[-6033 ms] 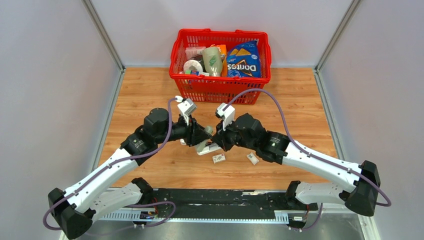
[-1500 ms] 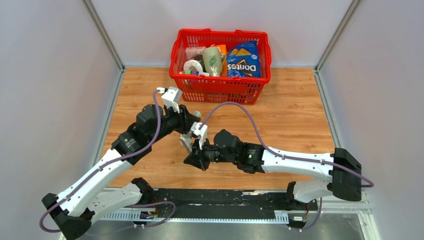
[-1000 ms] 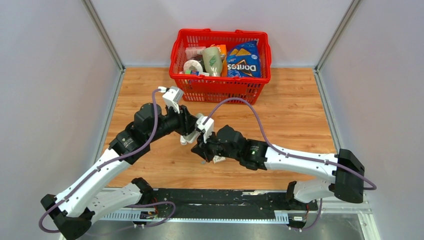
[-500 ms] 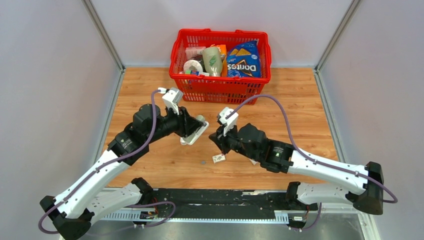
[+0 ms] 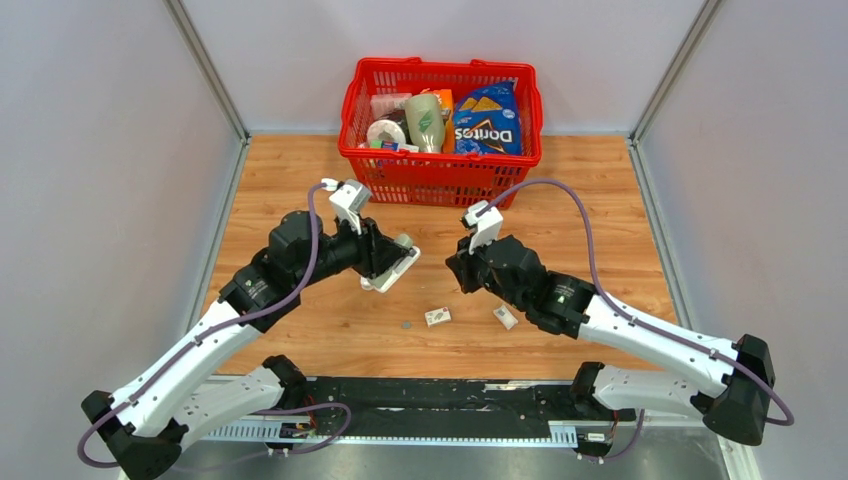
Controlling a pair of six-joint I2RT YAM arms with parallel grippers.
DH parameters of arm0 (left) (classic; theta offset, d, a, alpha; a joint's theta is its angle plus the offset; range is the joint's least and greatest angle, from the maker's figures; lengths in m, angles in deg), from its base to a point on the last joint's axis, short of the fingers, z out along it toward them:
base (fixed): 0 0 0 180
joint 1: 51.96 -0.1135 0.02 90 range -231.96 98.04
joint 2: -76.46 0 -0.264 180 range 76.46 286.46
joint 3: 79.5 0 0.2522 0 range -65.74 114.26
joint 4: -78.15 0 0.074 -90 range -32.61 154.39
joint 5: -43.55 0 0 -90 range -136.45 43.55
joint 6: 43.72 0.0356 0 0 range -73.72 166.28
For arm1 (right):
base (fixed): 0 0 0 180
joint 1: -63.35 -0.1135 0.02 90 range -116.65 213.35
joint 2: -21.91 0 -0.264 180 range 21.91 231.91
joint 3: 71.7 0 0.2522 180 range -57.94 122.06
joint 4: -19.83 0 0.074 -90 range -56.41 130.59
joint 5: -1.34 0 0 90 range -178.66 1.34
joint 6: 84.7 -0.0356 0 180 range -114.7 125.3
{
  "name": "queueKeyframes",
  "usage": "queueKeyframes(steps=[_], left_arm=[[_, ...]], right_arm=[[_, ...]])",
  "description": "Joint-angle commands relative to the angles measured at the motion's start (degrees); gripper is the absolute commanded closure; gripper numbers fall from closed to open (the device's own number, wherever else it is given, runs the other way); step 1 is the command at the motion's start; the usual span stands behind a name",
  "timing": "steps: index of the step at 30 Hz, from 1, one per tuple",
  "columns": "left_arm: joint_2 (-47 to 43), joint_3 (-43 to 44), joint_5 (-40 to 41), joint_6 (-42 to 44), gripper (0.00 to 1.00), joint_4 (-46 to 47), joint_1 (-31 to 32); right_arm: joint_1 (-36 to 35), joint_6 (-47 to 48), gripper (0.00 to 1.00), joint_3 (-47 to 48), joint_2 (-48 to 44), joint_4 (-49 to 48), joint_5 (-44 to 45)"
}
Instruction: Unload the staples from the stapler
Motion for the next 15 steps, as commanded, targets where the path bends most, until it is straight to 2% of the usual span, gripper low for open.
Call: queueKeyframes(steps=[1, 7, 12, 15], left_arm=[[-0.6, 1.8, 17.6, 3.7, 1.00, -4.7, -0.1], [2.9, -0.2, 34.9, 5.0, 1.00, -4.8, -0.1], [7.8, -1.6, 43.6, 7.8, 1.00, -0.9, -0.4], [11.9, -2.6, 41.3, 6.9, 1.00, 0.3, -5.3]], right_arm=[[1.5, -2.8, 1.00, -0.7, -0.6, -0.4, -1.4], [1.6, -2.9, 1.00, -1.3, -0.4, 0.3, -2.3], [1.6, -2.8, 1.00, -1.5, -0.6, 0.8, -3.4], [1.6, -3.2, 1.00, -2.0, -0.9, 0.8, -4.5]])
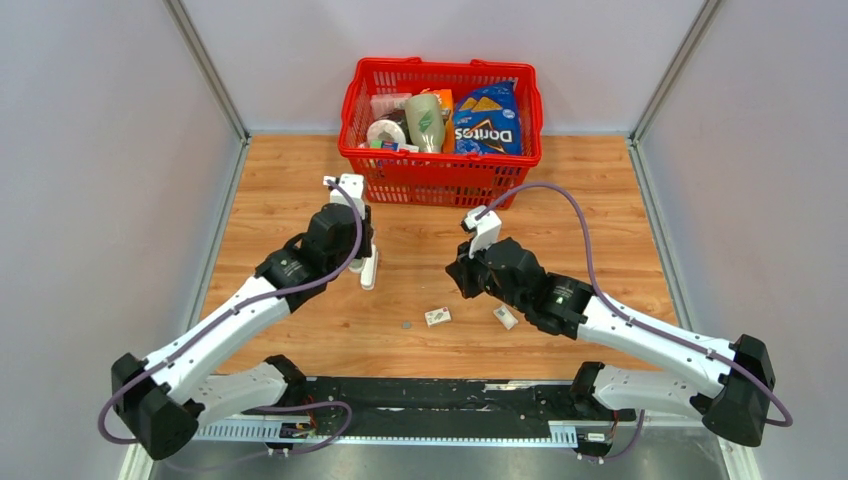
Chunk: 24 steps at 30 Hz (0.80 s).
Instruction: Unload the staples from the stapler
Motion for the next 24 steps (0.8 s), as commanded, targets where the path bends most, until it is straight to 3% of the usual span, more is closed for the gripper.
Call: queueKeyframes(steps=[1, 9, 24], left_arm=[[3.8, -1.6, 1.7, 0.0, 1.00, 5.0, -5.8], [8.1, -5.6, 0.5, 0.1, 1.00, 11.9, -17.3], [21.2, -7.7, -3.0, 1.8, 1.00, 25.1, -23.3]], right_arm=[[0.1, -1.0, 1.00, -0.6, -1.2, -0.2, -1.7], [0.1, -1.5, 1.00, -1.8, -1.6, -0.5, -4.9], [0.0, -0.8, 1.00, -1.6, -0.4, -1.1, -7.1]])
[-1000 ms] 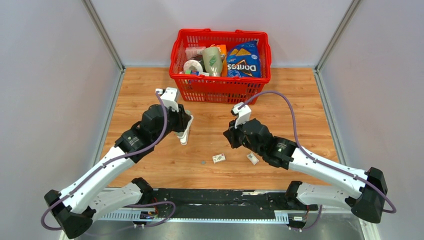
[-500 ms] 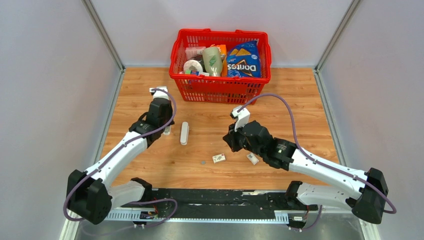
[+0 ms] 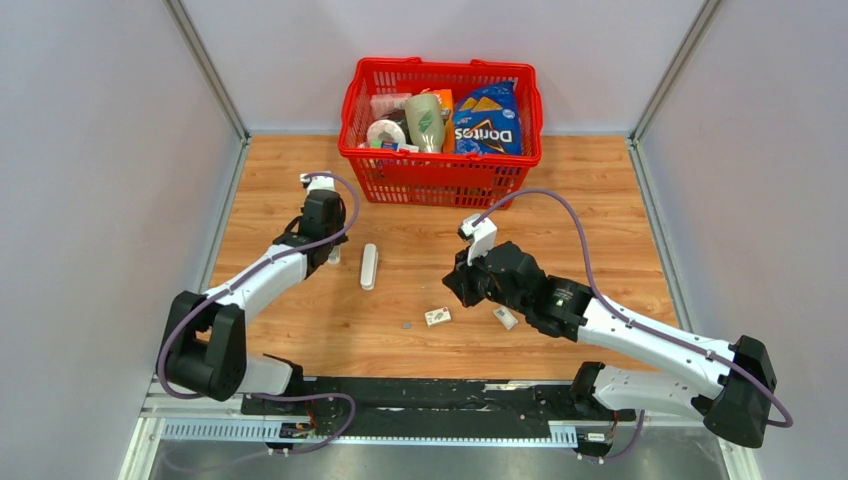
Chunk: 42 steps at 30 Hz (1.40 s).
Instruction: Unload the staples from the stapler
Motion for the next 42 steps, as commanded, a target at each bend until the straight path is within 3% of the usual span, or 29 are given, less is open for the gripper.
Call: queueKeyframes(steps=[1, 9, 15, 21, 26, 34, 42], left_arm=[[2.2, 0.1, -1.8, 1.2, 1.00, 8.1, -1.4], [8.5, -0.6, -2.1, 0.2, 1.00, 11.1, -2.0], [12.4, -6.4, -4.2, -3.9, 1.00, 16.5, -2.1], [11.9, -6.2, -10.0, -9.9, 1.00, 9.1, -2.1], [15.5, -5.7, -8.9, -11.4, 1.00, 7.6, -1.6], [15.6, -3.0, -11.2, -10.6, 1.00, 4.1, -1.5], [9.3, 2.8, -12.0, -7.6, 1.00, -2.7, -1.6]], right_arm=[[0.0, 0.0, 1.00, 0.3, 0.5, -1.5, -1.0], [0.0, 0.3, 1.00, 0.6, 1.6, -1.7, -1.4], [0.1, 0.1, 1.00, -0.2, 2.3, -2.3, -1.4], [0.0, -0.4, 1.00, -0.8, 3.1, -3.1, -2.0], [0.0, -1.2, 1.00, -0.2, 4.4, -3.9, -3.5], [0.0, -1.5, 1.00, -0.9, 2.9, -3.2, -2.7], [0.0, -1.3, 1.00, -0.7, 3.6, -3.7, -2.7]])
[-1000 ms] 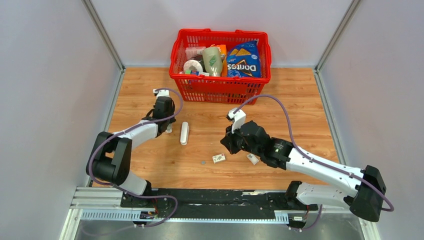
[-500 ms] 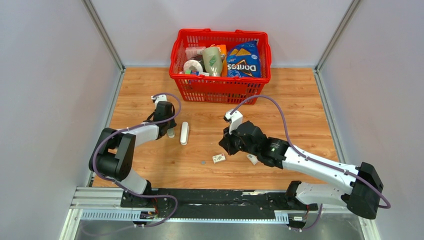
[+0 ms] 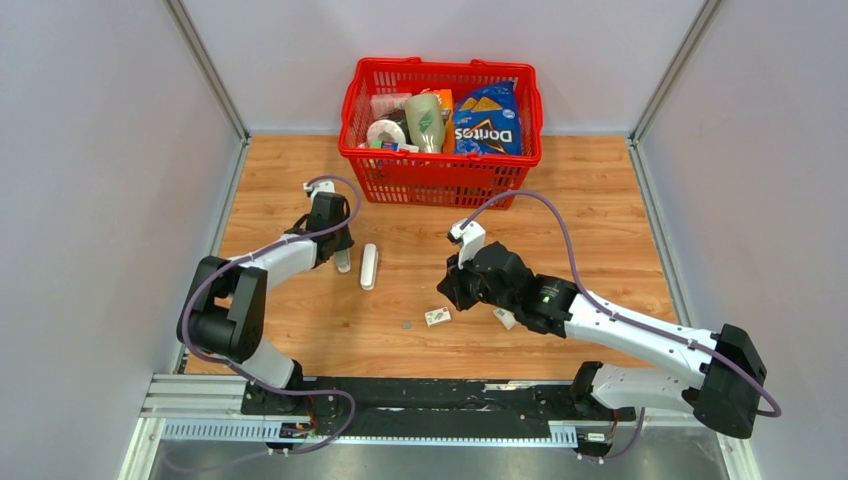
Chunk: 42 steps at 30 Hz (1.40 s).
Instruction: Unload the staples from the stapler
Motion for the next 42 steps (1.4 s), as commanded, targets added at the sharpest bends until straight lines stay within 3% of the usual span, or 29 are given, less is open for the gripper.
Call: queueKeyframes(steps=[1, 8, 14, 18, 42], left_arm=[[-4.4, 4.2, -6.3, 1.3, 1.00, -7.3, 0.7], [-4.5, 5.6, -5.1, 2.3, 1.00, -8.7, 0.7], [7.9, -2.3, -9.5, -2.0, 1.00, 0.6, 1.1], [11.4, -4.3, -10.4, -3.2, 1.00, 5.3, 1.8], [3.5, 9.7, -0.3, 7.3, 1.00, -10.0, -0.2]], right_arm=[[0.1, -0.4, 1.00, -0.4, -0.8, -2.6, 0.1], [0.0, -0.4, 1.00, -0.7, -1.0, -3.0, -0.3], [0.1, -0.3, 1.00, -1.1, -1.4, -2.5, -0.2], [0.1, -0.1, 1.00, -0.9, -1.3, -2.3, -0.1], [0.0, -0.5, 0.99, -0.9, -0.8, -3.1, 0.0]])
